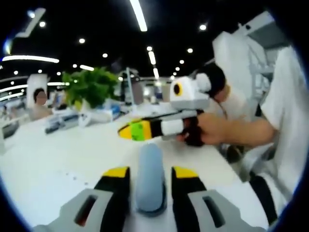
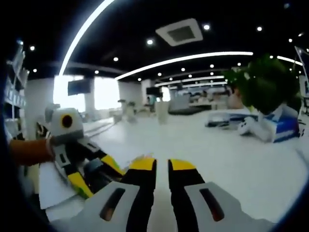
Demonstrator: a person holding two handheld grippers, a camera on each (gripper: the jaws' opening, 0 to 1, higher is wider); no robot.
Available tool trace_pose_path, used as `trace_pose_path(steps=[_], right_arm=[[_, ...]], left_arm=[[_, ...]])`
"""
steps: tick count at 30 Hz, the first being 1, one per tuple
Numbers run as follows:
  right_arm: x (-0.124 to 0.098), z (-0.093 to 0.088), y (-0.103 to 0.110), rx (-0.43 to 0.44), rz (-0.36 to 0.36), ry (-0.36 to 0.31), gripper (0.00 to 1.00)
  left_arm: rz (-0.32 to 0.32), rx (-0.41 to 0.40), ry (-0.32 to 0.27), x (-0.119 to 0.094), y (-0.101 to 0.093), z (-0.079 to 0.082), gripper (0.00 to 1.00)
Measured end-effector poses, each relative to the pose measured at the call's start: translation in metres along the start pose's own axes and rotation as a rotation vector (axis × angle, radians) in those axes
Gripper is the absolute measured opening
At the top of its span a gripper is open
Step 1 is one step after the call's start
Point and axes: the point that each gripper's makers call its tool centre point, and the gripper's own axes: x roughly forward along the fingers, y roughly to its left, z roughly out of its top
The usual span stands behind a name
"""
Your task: Pick up the paper insert the paper into the punch align the paper edges press the punch to punch holes
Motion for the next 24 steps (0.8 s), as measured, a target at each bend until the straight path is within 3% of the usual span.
trace_pose_path(steps=[6,12,21,24], right_arm=[[0.001,-0.003,0.002,-0.013,-0.004,0.015,0.14],[0.000,-0.002,0.006,-0.026,0.006,0.010,0.14],[-0.002,0.002,0.004,-0.003,0.005,-0.018,0.15],[-0.002,0.003,0.005,0.002,0.004,-0.024,0.15]], left_arm=[[-0.005,-0.027,-0.023,-0.001,0.000,0.004,0.41],[0.006,-0.039,-0.056,-0.002,0.003,0.011,0.52],[0.031,-0.058,-0.135,-0.010,0.010,0.026,0.52],[0.030,-0.049,-0.135,-0.009,0.008,0.026,0.52]])
